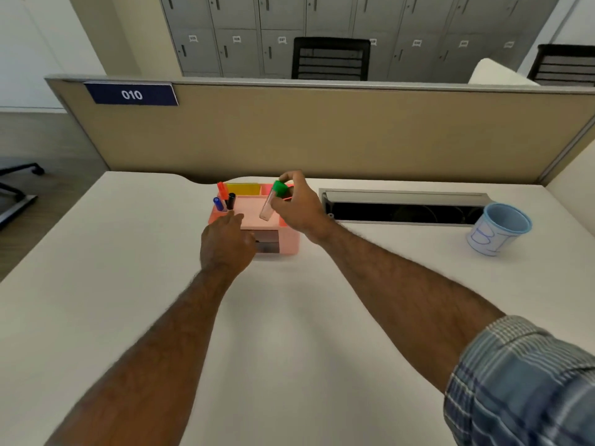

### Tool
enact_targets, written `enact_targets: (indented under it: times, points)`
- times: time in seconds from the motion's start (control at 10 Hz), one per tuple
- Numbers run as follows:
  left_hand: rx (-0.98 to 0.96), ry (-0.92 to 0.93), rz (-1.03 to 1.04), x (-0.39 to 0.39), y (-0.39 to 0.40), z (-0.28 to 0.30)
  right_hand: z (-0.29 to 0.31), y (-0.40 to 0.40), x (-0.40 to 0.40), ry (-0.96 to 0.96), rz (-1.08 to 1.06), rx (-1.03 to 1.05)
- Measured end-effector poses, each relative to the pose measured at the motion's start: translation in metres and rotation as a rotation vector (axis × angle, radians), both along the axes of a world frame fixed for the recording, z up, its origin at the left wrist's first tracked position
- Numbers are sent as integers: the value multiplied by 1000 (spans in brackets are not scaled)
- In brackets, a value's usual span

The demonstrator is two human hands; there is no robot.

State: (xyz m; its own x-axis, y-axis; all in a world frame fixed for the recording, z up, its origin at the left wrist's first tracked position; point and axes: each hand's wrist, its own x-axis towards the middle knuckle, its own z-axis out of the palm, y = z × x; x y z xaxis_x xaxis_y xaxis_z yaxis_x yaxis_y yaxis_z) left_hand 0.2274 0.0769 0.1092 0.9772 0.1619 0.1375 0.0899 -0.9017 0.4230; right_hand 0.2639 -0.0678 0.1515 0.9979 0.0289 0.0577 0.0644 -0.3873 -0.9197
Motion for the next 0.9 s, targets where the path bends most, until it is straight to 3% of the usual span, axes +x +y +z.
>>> enact_targets:
  times: [0.2, 0.6, 0.9]
  points:
    - [130, 102, -53, 5, 4, -18, -10, 19, 29, -24, -37, -34]
    - [-25, 65, -62, -1, 6, -32, -54, 26, 43, -152, 76, -476]
    - [-28, 53, -75, 0, 4, -26, -40, 15, 35, -245, 107, -543]
